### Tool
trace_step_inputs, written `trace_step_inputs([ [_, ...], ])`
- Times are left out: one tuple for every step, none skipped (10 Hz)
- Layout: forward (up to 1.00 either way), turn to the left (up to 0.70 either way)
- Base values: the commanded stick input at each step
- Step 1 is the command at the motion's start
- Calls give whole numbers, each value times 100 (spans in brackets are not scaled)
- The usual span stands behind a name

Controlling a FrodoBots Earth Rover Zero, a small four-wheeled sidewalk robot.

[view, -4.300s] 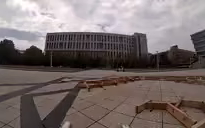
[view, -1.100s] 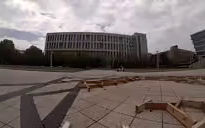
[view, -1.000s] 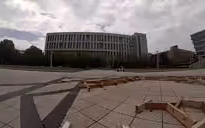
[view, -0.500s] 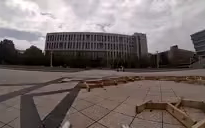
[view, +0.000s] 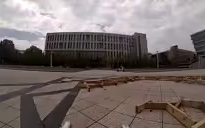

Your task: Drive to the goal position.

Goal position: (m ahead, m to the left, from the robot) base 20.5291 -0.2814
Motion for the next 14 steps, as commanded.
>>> trace_step_inputs([
  [6,1],
  [6,1],
  [6,0],
  [6,0],
  [6,1],
  [6,1],
  [6,1],
  [6,0],
  [6,0],
  [6,0],
  [6,1],
  [6,1],
  [6,1],
  [6,0],
])
